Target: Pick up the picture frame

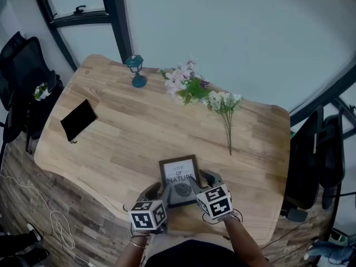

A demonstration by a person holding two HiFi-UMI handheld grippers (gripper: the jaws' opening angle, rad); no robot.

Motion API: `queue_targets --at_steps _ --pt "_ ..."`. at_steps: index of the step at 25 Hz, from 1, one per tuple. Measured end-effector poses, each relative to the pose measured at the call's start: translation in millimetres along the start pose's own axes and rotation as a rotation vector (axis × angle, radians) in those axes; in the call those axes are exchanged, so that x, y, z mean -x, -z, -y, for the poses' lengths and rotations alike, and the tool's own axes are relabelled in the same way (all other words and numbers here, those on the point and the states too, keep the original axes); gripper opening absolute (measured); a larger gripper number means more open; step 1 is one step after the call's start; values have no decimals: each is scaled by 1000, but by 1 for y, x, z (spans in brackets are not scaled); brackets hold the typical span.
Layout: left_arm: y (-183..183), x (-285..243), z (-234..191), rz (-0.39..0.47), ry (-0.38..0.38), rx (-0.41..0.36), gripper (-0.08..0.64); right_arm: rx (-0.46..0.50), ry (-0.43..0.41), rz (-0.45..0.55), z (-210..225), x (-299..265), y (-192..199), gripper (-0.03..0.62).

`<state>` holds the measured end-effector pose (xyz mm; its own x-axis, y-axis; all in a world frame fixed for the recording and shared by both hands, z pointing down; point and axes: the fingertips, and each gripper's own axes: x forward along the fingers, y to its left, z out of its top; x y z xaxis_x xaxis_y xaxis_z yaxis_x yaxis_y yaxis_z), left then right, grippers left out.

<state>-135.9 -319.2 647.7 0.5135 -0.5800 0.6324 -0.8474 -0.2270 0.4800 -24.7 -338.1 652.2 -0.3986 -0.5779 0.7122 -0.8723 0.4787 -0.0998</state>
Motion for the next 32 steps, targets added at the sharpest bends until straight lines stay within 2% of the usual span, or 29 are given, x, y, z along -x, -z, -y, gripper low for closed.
queue_targets --at_steps 17,32 --pt "33 -31 -16 -91 -44 61 144 -62 11 -119 18 -30 40 146" --pt "39 -39 -25 -117 -63 60 146 -103 13 -135 16 -37 46 144"
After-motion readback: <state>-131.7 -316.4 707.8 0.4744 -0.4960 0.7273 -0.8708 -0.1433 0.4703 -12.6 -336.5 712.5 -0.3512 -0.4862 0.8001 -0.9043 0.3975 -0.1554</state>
